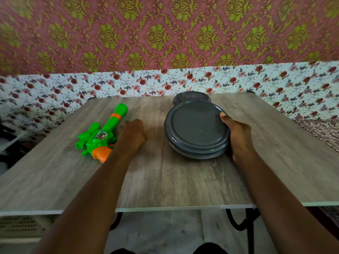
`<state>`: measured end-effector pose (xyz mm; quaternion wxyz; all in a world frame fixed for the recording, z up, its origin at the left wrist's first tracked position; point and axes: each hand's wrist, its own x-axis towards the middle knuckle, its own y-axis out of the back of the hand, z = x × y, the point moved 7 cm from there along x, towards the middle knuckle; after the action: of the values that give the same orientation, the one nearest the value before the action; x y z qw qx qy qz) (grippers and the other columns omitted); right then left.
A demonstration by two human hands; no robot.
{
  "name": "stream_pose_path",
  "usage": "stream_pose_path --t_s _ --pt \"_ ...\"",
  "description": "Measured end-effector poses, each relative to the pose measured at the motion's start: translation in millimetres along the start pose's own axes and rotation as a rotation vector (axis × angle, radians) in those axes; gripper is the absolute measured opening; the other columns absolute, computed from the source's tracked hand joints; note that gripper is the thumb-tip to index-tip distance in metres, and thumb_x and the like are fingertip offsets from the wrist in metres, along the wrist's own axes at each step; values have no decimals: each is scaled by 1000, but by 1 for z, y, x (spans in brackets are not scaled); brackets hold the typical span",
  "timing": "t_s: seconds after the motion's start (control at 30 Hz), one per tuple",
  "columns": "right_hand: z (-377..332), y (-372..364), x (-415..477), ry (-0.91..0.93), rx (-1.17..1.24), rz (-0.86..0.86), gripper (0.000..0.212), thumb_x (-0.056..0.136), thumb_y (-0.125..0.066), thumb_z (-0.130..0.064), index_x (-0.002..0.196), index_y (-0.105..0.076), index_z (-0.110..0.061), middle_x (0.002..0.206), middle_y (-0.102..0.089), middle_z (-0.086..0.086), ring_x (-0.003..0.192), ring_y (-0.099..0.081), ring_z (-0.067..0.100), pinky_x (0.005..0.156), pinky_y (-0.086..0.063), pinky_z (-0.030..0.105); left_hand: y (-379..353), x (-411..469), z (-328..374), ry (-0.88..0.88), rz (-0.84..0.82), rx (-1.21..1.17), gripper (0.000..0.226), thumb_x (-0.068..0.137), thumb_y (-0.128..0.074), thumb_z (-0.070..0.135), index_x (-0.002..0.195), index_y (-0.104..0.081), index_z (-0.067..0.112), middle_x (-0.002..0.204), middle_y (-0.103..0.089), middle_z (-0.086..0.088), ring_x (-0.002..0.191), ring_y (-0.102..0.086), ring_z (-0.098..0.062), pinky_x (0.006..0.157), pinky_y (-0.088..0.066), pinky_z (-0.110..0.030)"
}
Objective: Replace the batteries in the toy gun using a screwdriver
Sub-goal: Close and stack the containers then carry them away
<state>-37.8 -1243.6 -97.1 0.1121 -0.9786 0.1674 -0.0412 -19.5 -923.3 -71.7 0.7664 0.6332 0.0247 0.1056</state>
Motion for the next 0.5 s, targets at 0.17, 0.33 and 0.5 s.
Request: stream_pose_path --t_s 0.17,0.33,0.5 --pt "1 1 1 38 -33 -4 64 81 -81 -43 106 -66 14 89 -80 11 87 -78 28 91 -61 53 0 6 4 -28 -64 -26 35 99 -64 17 126 -52 -2 129 -58 -28 120 -58 -42 91 -48 -43" --pt "2 1 3 58 -62 -8 69 77 -79 -49 104 -65 13 92 -79 14 91 -77 32 94 -59 56 -2 4 11 124 -112 -509 22 97 -60 7 117 -51 7 125 -54 -20 108 -61 -35 85 -54 -43" --pt "4 0 5 61 -72 -18 59 83 -77 -46 102 -70 10 91 -80 13 90 -77 31 93 -60 54 -11 -17 30 327 -179 -1202 18 102 -38 1 112 -49 11 94 -58 -10 67 -63 -24 66 -54 -35"
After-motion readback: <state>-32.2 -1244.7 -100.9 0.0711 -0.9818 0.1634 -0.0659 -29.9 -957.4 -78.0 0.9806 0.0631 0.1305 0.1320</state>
